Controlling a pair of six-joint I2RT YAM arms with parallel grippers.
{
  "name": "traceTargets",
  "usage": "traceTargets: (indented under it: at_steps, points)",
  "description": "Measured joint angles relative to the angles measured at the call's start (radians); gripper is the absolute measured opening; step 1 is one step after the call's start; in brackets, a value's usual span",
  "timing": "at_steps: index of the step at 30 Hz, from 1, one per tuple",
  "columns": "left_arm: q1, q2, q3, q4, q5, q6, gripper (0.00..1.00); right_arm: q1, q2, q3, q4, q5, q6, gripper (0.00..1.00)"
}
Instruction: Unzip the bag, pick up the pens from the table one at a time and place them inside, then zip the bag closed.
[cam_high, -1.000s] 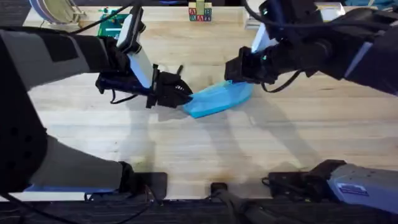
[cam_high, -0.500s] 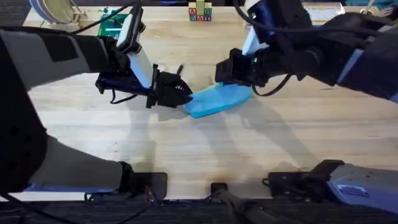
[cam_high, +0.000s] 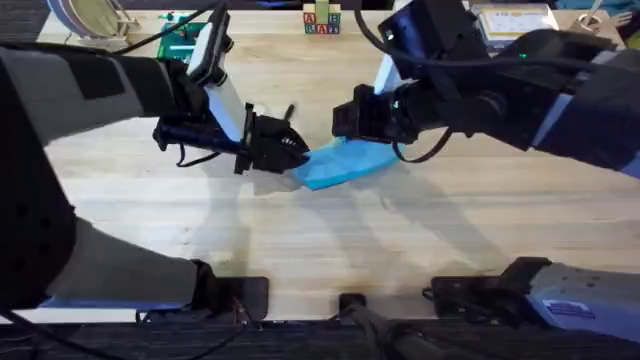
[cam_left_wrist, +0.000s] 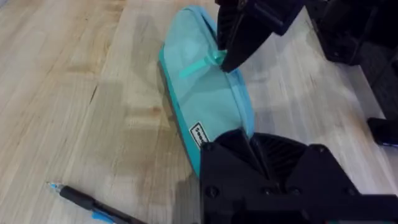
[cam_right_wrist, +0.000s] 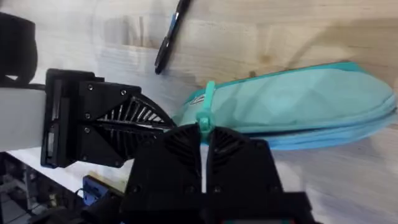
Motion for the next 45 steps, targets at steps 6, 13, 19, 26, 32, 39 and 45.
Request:
traceTargets:
  at_steps: [6,13,19,26,32,39,45]
  points:
    - [0.000,0.000,0.000,0.001,0.000,0.000,0.041,0.006,0.022,0.000,0.013,-0.005,0.015,0.034]
    - [0.000,0.000,0.000,0.001,0.000,0.000,0.041,0.049,0.047,0.000,0.071,-0.014,0.040,0.034]
    - [0.002,0.000,0.000,0.000,-0.002,0.000,0.041,0.063,0.047,0.000,0.094,-0.005,0.043,0.034]
    - [0.002,0.000,0.000,0.000,-0.002,0.000,0.042,0.066,0.047,0.000,0.102,0.000,0.097,0.034]
    - [0.002,0.000,0.000,0.000,-0.002,0.000,0.041,0.085,0.047,0.000,0.112,0.001,0.130,0.034]
    - [0.002,0.000,0.000,0.000,-0.002,0.000,0.041,0.121,0.060,0.000,0.141,0.009,0.137,0.034]
    - [0.002,0.000,0.000,0.000,-0.003,0.000,0.042,0.135,0.073,0.000,0.162,0.010,0.138,0.034]
